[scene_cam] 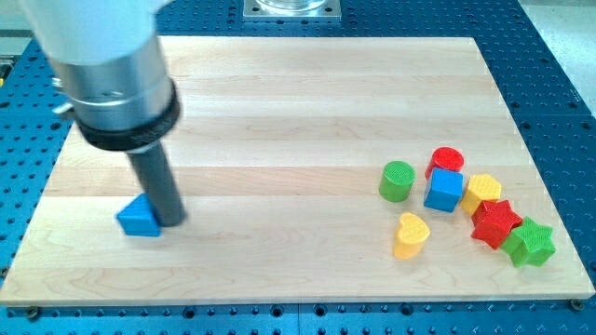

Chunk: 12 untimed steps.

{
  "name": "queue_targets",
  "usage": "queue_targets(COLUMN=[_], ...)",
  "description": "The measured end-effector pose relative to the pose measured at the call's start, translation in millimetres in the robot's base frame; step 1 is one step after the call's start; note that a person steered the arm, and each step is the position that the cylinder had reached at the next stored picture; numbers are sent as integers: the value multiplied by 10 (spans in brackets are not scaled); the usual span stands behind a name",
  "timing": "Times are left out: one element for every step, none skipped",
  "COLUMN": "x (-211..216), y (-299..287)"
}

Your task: Move the blue cube to the top right of the blue triangle

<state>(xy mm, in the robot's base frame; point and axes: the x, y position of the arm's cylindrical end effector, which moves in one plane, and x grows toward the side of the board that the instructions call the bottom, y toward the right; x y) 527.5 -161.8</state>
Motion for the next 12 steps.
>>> queue_targets(x=[276, 447, 574, 866, 909, 902, 614, -198, -443, -395, -264, -162], y=[-581, 49, 1310, 2255, 2938, 4267, 5034, 4686, 4136, 3562, 3326, 2852])
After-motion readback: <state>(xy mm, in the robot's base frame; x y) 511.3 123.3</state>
